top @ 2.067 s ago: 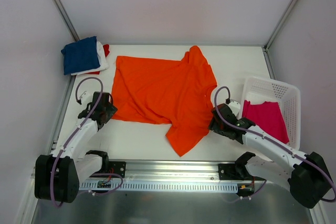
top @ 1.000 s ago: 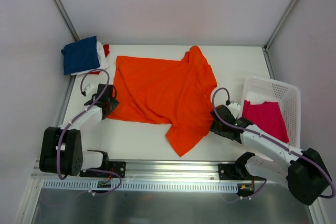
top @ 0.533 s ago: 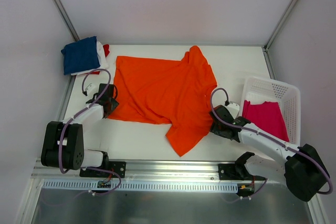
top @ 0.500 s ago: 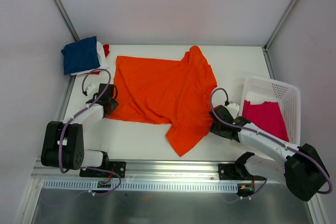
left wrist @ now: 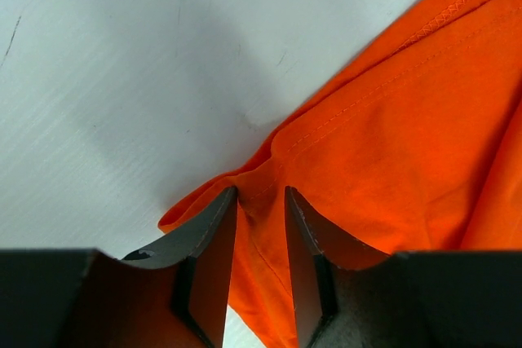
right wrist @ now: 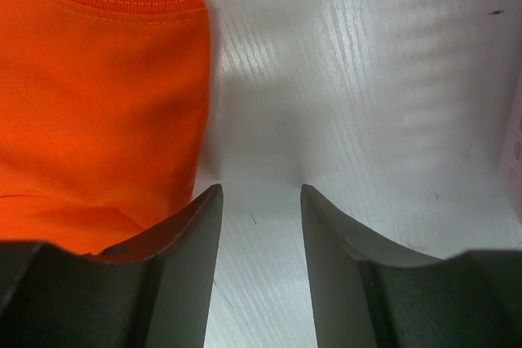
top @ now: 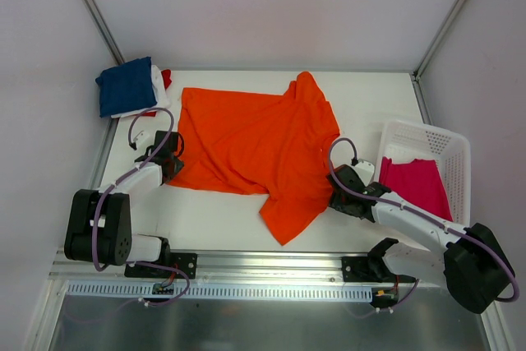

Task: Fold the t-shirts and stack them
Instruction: Flatten the tshirt out

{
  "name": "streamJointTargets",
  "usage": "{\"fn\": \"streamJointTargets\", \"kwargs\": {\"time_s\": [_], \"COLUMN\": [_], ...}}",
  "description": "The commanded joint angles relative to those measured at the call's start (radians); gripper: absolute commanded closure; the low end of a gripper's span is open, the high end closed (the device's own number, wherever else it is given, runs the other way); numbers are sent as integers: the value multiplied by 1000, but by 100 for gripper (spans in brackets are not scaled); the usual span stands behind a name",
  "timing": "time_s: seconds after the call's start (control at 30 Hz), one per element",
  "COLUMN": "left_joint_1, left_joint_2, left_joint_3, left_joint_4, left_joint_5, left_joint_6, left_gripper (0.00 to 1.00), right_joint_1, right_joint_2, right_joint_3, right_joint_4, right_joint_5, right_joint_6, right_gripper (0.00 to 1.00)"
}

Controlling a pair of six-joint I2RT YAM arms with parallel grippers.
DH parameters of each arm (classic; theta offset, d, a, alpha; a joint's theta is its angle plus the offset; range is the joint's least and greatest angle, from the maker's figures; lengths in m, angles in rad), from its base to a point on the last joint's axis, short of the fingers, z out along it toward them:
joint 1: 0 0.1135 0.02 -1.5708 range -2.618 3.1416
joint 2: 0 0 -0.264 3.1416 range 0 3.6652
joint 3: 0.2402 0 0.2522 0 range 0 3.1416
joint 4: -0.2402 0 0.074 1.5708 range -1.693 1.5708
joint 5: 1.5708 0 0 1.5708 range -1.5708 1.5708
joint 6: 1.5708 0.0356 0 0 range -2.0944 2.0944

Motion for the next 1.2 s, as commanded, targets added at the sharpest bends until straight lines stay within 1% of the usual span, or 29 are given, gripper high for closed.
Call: {"fn": "streamJointTargets", "kwargs": {"time_s": [0.0,0.2,0.23,0.3,0.4,0.57,0.9,1.17], "left_joint_1": [4,4,4,4,4,4,1,1], "left_joint_2": [5,2,2,1,-5,-82,-347,-406], "left_joint_3": [28,26,25,26,23,17,-23,-70], "left_joint_4": [10,10,10,8,7,-36,-203,-271], "left_joint_5": [-24,-24,-24,-23,-17,-15,-13,32], "left_joint_6": [11,8,8,11,17,37,45,28], "left_gripper": [70,84,91,100,100,100,100,100], "right_joint_1": [5,5,5,5,5,5,6,5], "right_joint_2": [-3,0,1,1,-2,-11,-9,-46], "right_joint_3": [14,11,11,10,5,-4,-18,-33], "right_joint_4": [2,1,1,1,2,7,39,38], "right_joint_5": [33,35,37,37,35,37,7,4], "right_joint_6": [-9,-4,-6,-4,-3,0,5,4], "right_gripper": [53,54,54,53,54,54,55,55]}}
